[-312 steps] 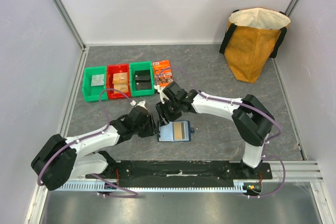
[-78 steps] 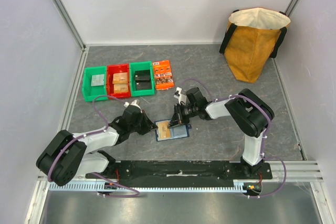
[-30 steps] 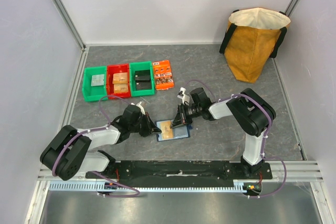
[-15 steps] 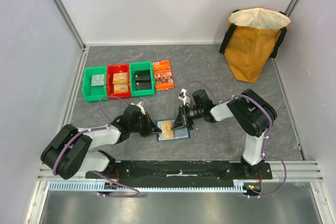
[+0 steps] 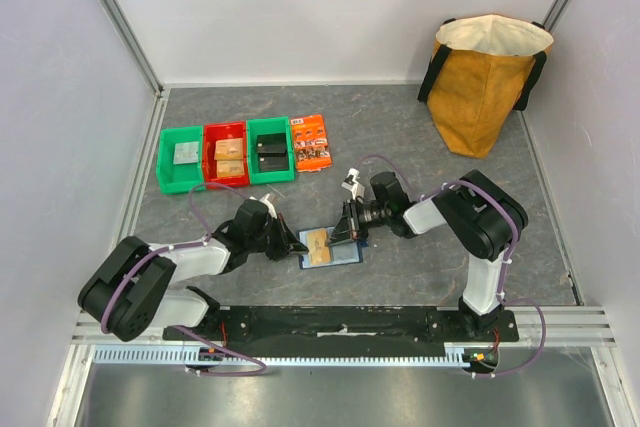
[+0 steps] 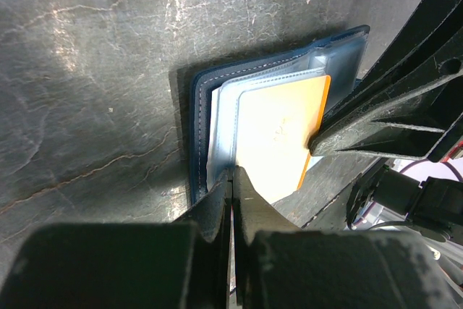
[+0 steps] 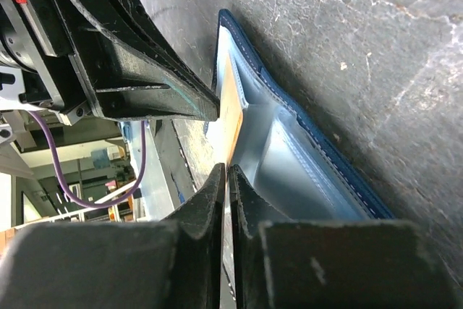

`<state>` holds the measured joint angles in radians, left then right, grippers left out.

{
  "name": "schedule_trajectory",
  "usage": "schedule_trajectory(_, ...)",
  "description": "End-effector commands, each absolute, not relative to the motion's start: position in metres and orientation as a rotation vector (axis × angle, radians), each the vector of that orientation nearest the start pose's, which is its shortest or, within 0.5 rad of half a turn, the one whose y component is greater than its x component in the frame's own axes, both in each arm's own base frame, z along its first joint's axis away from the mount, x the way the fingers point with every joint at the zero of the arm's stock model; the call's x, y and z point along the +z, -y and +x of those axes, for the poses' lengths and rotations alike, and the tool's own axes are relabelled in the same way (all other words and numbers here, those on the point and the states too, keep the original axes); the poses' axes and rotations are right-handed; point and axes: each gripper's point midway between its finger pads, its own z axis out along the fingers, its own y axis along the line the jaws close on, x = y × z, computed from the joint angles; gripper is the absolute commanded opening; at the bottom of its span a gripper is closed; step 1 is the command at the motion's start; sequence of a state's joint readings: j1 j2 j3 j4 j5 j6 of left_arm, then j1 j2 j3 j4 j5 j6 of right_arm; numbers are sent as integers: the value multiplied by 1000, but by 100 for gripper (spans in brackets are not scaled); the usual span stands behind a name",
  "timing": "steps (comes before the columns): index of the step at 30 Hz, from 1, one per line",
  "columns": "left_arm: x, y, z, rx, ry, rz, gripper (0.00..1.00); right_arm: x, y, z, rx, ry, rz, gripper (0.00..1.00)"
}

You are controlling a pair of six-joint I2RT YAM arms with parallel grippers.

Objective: Take the credit cards out of the card holder
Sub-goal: Remove the credit card from the card holder.

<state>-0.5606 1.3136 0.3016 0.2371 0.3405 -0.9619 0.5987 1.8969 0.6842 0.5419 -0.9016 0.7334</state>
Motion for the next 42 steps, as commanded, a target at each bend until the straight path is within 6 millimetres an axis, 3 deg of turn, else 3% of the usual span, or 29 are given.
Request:
schedule_trajectory(1, -11, 206, 178, -917, -2661, -403, 2, 50, -330, 207, 1731, -2374, -445, 10)
schedule_trajectory(10, -12, 206, 177, -917, -2665, -406, 2, 49, -323, 209, 1729, -2375, -424, 0)
schedule_trajectory(17, -10, 206, 177, -921, -2661, -401, 2, 43, -321, 210, 1681, -2414, -429, 0)
schedule_trajectory(21, -11, 206, 176, -920, -2662, -402, 2, 36, -317, 216, 1574, -2463, -430, 17)
schedule_trajectory(26, -10, 207, 177, -923, -2661, -401, 2, 34, -320, 220, 1535, -2477, -440, 22)
schedule_trajectory(38, -11, 207, 177, -924, -2662, -398, 2, 31, -331, 214, 1582, -2477, -458, 21)
schedule_trajectory(42, -10, 207, 177, -926, -2663, -399, 2, 32, -332, 212, 1602, -2470, -466, 13)
